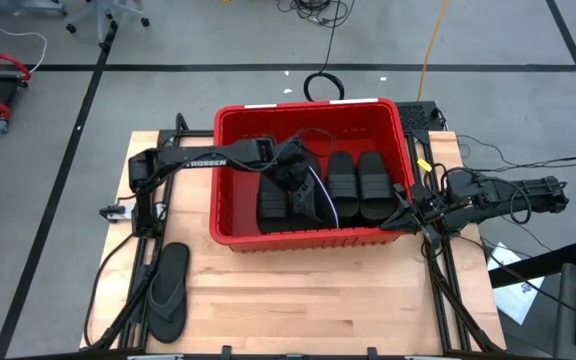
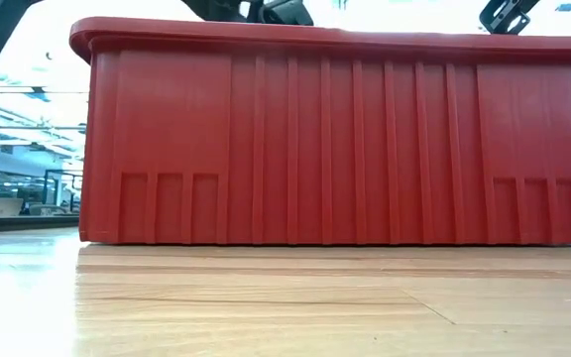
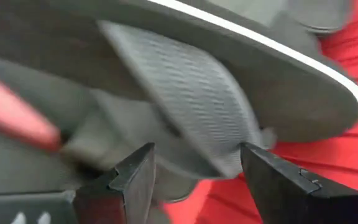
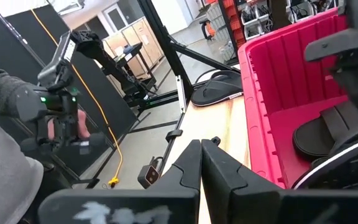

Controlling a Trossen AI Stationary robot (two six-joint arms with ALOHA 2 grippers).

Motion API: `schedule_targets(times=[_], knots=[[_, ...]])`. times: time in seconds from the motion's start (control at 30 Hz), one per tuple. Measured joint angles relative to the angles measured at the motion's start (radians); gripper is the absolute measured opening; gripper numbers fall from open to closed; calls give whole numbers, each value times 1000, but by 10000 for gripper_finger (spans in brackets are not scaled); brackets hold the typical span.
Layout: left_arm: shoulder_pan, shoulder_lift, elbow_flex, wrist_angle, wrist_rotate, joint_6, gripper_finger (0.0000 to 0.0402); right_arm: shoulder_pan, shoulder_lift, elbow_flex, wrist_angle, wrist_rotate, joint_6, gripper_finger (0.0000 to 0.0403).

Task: Pick and place slides into bin
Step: Put the black slide into the red bin

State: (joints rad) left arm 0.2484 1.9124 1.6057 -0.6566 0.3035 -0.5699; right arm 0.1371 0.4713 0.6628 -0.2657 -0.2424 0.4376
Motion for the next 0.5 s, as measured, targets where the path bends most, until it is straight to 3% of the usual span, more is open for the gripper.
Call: schedule_targets(times=[0.2,0.4,0.5], knots=[[-9,0,-74,184,68,-42,230,0,0,0,0,0,1,0],[-23,0,-74,246,71,-33,229,0,0,0,0,0,-1,0],[-27,0,-74,234,71,-3,204,0,0,0,-1,0,-3,0]])
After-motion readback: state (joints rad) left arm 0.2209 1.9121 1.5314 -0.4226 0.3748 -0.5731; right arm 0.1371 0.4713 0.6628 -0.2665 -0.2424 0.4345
